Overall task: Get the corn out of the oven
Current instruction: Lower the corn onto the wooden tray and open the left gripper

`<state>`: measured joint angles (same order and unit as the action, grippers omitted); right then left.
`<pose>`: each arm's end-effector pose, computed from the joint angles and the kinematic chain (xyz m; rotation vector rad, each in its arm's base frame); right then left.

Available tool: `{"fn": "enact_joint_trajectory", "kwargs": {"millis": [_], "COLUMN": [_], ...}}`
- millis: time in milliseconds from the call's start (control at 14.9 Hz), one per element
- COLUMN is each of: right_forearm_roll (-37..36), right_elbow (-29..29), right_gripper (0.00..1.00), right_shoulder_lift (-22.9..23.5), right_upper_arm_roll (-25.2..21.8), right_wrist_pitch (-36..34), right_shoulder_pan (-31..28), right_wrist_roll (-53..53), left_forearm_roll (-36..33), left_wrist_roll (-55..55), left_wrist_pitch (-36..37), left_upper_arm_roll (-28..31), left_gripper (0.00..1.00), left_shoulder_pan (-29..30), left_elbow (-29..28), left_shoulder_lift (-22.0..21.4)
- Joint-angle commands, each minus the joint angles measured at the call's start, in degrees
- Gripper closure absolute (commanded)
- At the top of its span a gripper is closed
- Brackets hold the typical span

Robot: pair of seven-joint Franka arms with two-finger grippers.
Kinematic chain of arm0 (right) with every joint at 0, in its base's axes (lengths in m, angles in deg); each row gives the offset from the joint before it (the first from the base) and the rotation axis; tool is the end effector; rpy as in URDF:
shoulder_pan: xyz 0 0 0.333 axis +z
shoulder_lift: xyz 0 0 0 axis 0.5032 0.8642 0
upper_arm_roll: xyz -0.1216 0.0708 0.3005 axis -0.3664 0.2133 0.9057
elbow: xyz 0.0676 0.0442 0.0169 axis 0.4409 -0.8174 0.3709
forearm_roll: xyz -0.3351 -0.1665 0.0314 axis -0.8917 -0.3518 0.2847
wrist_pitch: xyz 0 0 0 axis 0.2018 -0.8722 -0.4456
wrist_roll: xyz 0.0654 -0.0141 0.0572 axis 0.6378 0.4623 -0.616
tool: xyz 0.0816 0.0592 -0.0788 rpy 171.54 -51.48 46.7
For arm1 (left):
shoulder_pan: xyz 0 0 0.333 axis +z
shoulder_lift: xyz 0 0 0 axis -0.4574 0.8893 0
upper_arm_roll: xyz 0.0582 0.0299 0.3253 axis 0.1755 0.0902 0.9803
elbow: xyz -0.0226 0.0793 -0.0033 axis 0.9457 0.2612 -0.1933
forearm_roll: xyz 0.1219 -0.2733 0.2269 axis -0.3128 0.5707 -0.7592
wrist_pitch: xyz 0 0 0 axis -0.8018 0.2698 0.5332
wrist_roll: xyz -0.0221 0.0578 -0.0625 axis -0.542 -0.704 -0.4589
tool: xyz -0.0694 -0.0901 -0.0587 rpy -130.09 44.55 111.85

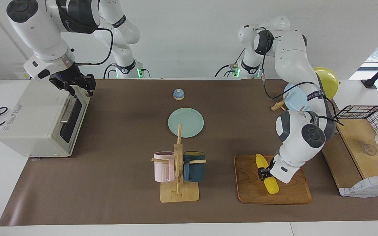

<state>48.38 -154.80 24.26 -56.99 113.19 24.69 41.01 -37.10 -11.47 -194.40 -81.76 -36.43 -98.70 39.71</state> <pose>0.5225 -0.0180 0.5819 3.1008 -0.0358 -0.1730 0.7627 -0.1540 0.3186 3.0760 0.0384 0.0594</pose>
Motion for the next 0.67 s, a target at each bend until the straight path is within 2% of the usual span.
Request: {"fn": "enact_joint_trajectory", "kwargs": {"millis": [0, 201, 269, 336, 470, 604], "right_forearm_roll": [1.5, 1.1, 0.7, 0.8, 1.0, 1.3], "right_elbow": [2.6, 2.8, 2.8, 2.8, 2.8, 2.8], "right_gripper": [0.0, 0.0, 0.0, 0.0, 0.0, 0.0], "right_shoulder_lift": [0.5, 0.0, 0.0, 0.0, 0.0, 0.2], "right_upper_arm_roll": [0.1, 0.1, 0.2, 0.2, 0.3, 0.1], "right_wrist_pitch": [-0.5, -1.4, -1.2, -1.0, -1.0, -1.5], "right_shoulder_pan": [0.7, 0.7, 0.8, 0.9, 0.9, 0.9], "right_wrist_roll": [1.0, 1.1, 1.1, 1.2, 1.2, 1.2], "left_forearm_roll": [-1.6, -1.7, -1.8, -1.7, -1.8, -1.5], "left_wrist_roll": [0.1, 0.3, 0.5, 0.7, 0.8, 0.8], "left_wrist_pitch": [-1.1, -1.0, -1.2, -1.3, -0.6, -0.6], "left_upper_arm_roll": [0.5, 0.2, 0.3, 0.2, 0.2, 0.2], "left_gripper": [1.0, 1.0, 0.8, 0.01, 0.0, 0.0], "left_shoulder_pan": [-0.3, -0.2, -0.3, -0.5, -0.4, -0.2], "left_elbow": [3.0, 2.8, 2.4, 2.0, 1.1, -1.9], "left_shoulder_lift": [1.7, 1.5, 1.3, 1.0, 0.1, -2.7]}}
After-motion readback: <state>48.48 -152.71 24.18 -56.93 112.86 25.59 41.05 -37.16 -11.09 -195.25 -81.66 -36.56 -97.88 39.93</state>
